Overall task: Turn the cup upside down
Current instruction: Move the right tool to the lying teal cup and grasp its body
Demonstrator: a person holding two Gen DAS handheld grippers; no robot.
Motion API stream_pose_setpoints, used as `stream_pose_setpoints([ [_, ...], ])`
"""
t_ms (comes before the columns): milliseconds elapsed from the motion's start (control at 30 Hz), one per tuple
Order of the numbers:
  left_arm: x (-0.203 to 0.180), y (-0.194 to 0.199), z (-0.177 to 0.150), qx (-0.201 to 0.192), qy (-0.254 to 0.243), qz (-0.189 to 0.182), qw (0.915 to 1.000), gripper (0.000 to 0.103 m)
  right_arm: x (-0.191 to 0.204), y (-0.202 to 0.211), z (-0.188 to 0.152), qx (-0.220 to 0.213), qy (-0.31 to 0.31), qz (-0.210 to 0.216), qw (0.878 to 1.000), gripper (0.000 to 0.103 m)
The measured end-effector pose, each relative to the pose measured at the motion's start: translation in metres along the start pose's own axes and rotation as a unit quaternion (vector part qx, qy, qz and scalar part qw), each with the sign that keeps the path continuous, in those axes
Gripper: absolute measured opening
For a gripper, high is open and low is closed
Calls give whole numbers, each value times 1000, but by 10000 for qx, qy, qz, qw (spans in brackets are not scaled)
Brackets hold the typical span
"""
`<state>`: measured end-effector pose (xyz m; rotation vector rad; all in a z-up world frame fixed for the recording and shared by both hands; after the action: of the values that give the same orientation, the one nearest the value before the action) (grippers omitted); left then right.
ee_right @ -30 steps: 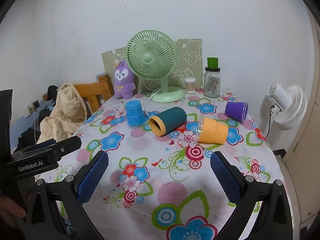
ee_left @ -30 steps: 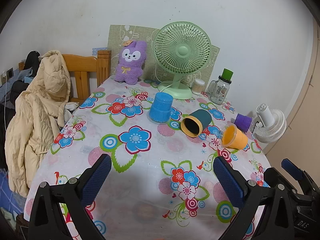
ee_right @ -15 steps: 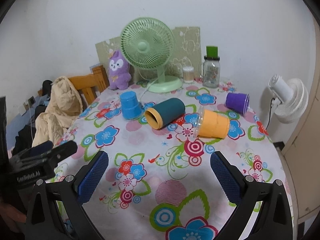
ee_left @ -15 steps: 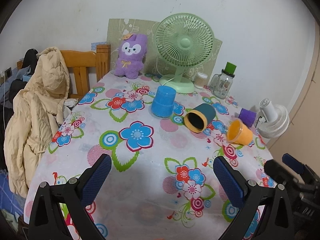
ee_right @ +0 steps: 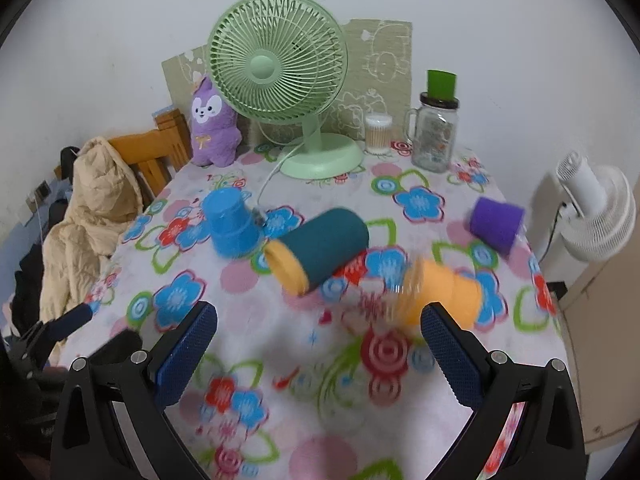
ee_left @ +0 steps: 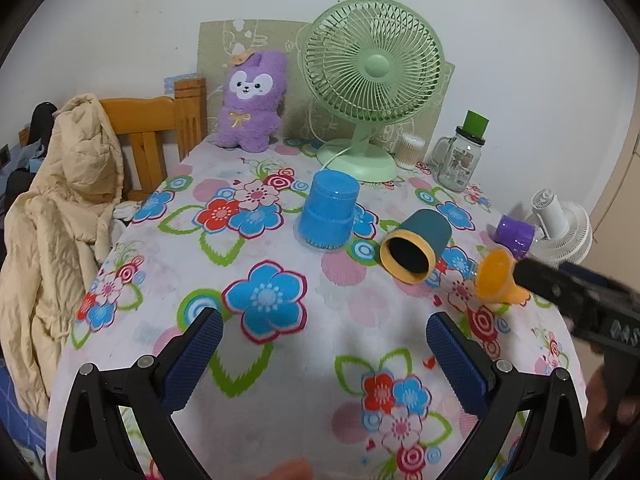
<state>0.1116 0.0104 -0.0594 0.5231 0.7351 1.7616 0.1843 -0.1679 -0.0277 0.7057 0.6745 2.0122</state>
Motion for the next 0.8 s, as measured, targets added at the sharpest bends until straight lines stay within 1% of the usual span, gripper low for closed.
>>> stream_pose_setpoints([
  [100,-5,-11,9,8,-53,30,10000,103,-9,-27,18,264,-27,-63,9996,103],
  [167,-9,-20,16,51,-129,40,9999,103,-15,-44,28,425,-129,21,9990,103],
  [300,-16,-34,22,97,-256,4,9996,103,-25,-74,42,635,-249,45,9977,103],
  [367,-21,-42,24,160,-333,-22,9993,103,-32,-88,45,776,-309,-60,9965,103],
  [533,-28,-61,26,291,-447,-63,9986,103,-45,-117,46,1059,-519,-44,9930,103],
  [700,-35,-71,29,313,-502,-78,9982,103,-48,-146,51,1339,-608,41,9891,103],
  [800,-37,-74,28,346,-526,-97,9980,103,-52,-156,53,1434,-899,204,9854,103],
])
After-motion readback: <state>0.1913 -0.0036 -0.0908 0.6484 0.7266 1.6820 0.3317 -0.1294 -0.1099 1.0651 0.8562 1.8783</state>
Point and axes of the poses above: each gripper's, at about its wrist camera, not at the fingertips, and y roughly against the way its jaws point, x to its left, z to its top, the point moved 4 cm from there along -y, roughly the way its jaws point, and after that the axes turned 13 degrees about z, right-handed, at the moved point
